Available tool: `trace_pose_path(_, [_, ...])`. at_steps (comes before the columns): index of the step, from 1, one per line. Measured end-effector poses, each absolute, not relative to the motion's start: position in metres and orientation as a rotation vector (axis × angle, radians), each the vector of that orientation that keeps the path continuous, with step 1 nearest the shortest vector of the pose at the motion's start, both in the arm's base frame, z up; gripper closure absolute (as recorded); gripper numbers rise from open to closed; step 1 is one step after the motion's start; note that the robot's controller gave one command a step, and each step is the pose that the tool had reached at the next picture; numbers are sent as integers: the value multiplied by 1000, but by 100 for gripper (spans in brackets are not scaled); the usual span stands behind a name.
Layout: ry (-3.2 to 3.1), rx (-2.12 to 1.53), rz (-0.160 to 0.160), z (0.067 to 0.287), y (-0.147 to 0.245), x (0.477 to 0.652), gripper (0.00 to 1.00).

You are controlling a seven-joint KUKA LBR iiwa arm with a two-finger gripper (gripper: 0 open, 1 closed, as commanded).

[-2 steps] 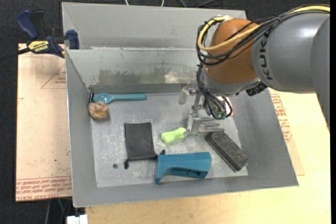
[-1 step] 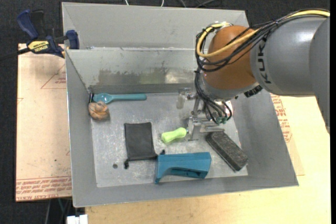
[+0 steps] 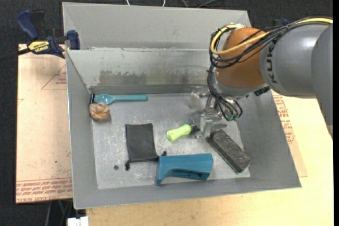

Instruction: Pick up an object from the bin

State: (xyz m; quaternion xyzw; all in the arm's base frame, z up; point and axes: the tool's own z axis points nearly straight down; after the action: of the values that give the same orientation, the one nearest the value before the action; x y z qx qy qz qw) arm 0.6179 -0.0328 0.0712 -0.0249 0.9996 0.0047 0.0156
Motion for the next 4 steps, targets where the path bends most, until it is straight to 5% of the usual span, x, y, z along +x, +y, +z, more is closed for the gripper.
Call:
trace_pose_path(1, [3115, -171, 17, 70, -10, 591, 0])
trace_pose_path(2, [3102, -246, 12, 81, -5, 585, 100])
trace_pose_path(4, [3097, -238, 14, 78, -10, 575, 100])
